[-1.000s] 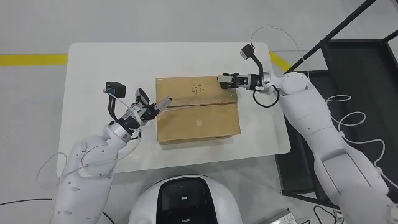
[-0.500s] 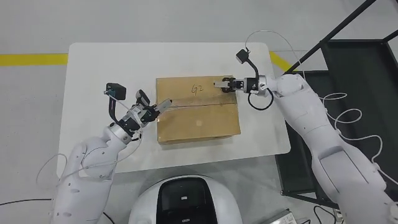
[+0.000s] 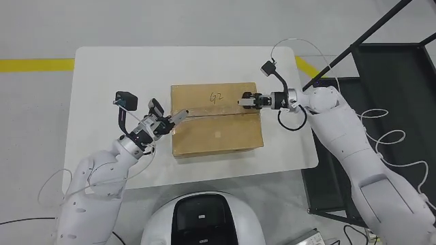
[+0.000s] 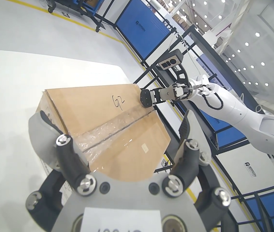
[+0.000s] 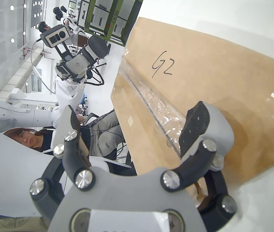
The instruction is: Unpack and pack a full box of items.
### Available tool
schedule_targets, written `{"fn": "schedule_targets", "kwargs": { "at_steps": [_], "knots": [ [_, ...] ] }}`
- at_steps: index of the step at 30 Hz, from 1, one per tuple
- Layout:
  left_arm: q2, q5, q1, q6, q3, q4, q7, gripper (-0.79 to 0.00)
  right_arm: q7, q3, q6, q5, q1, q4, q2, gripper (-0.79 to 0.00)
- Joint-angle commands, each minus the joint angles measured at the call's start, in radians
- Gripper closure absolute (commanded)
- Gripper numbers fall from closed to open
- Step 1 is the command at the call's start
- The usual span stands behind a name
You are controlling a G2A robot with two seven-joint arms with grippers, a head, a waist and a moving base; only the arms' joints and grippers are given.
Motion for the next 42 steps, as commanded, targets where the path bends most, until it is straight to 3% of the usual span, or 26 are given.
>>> {"fn": "schedule_targets", "kwargs": {
  "at_steps": [1, 9, 15, 20, 26, 36, 42],
  "knots": [
    [0.001, 0.001, -0.003, 0.003, 0.002, 0.003, 0.001, -0.785, 0.000, 0.016, 0.000, 0.012, -0.015, -0.020, 0.006, -0.785],
    [0.006, -0.003, -0.006, 0.011, 0.001, 0.015, 0.017, -0.785, -0.002, 0.052, 0.007, 0.066, -0.035, -0.110, 0.017, -0.785],
    [0.012, -0.023, 0.016, 0.001, -0.031, 0.008, 0.056, -0.785, 0.034, 0.001, 0.192, 0.193, -0.019, -0.162, -0.002, -0.785],
    [0.018, -0.044, 0.040, -0.011, -0.068, -0.001, 0.071, -0.785, 0.008, -0.093, 0.293, 0.219, 0.027, -0.142, -0.038, -0.785],
    [0.025, -0.064, 0.074, -0.004, -0.124, -0.004, 0.108, -0.785, -0.085, -0.218, 0.342, 0.194, 0.076, -0.120, -0.094, -0.785],
    [0.031, -0.097, 0.131, 0.069, -0.241, 0.007, 0.239, -0.785, -0.198, -0.344, 0.335, 0.179, 0.137, -0.072, -0.177, -0.785],
    [0.035, -0.149, 0.159, 0.081, -0.306, 0.024, 0.263, -0.785, -0.226, -0.382, 0.332, 0.175, 0.154, -0.052, -0.213, -0.785]
  ]
}}
